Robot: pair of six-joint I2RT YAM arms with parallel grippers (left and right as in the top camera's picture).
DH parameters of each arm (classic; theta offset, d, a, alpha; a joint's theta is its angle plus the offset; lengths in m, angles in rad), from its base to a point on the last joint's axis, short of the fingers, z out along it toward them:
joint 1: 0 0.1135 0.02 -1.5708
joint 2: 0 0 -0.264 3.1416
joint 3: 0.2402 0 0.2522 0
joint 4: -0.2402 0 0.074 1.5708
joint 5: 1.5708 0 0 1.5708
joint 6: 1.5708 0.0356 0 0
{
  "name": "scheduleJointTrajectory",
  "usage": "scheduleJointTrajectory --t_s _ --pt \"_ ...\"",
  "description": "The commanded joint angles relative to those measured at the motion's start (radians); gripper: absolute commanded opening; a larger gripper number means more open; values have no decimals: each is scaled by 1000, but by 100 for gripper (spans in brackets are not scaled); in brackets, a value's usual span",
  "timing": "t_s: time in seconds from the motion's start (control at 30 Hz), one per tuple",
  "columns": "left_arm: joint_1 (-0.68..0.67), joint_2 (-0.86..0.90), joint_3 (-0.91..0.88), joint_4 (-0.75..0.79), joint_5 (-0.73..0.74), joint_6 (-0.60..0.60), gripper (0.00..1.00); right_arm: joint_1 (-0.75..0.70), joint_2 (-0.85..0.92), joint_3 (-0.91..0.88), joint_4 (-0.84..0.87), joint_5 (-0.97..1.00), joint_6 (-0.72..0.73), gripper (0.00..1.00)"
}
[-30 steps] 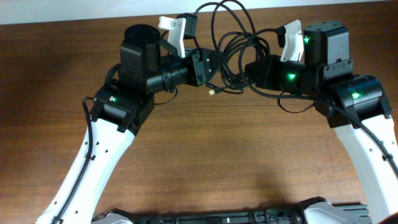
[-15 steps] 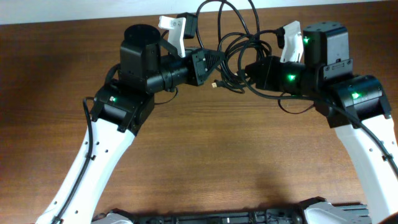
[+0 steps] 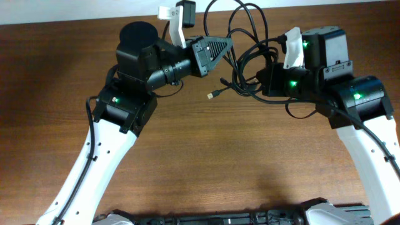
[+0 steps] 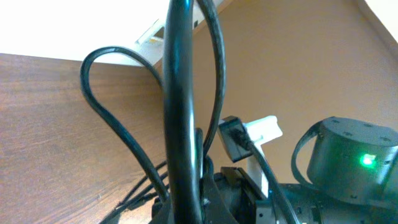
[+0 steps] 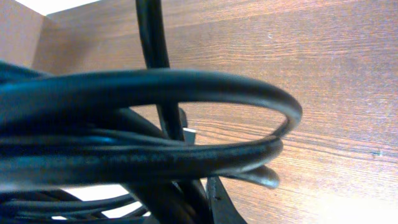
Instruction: Untangle cables
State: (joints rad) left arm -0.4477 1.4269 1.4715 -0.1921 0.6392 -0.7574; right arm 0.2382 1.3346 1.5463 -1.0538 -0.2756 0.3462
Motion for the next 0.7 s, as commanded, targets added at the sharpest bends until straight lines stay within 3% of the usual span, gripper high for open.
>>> scheduleJointTrajectory --t_s 0.0,0.4,0.43,0.47,0.53,0.67 --pt "54 -19 22 36 -35 -13 0 -3 -2 -3 -34 52 -52 4" --pt "285 -19 21 2 -34 30 4 -3 -2 -3 -85 51 -114 4" --pt "299 -19 21 -23 -34 32 23 -3 -2 -3 -85 51 -115 4" --pt "301 -19 21 -34 -33 32 32 -3 -2 -3 -84 51 -114 4" --pt "301 -19 21 -66 -31 32 61 -3 -2 -3 -84 51 -114 4" --pt "301 -19 21 -135 6 33 90 -3 -2 -3 -81 52 -114 4"
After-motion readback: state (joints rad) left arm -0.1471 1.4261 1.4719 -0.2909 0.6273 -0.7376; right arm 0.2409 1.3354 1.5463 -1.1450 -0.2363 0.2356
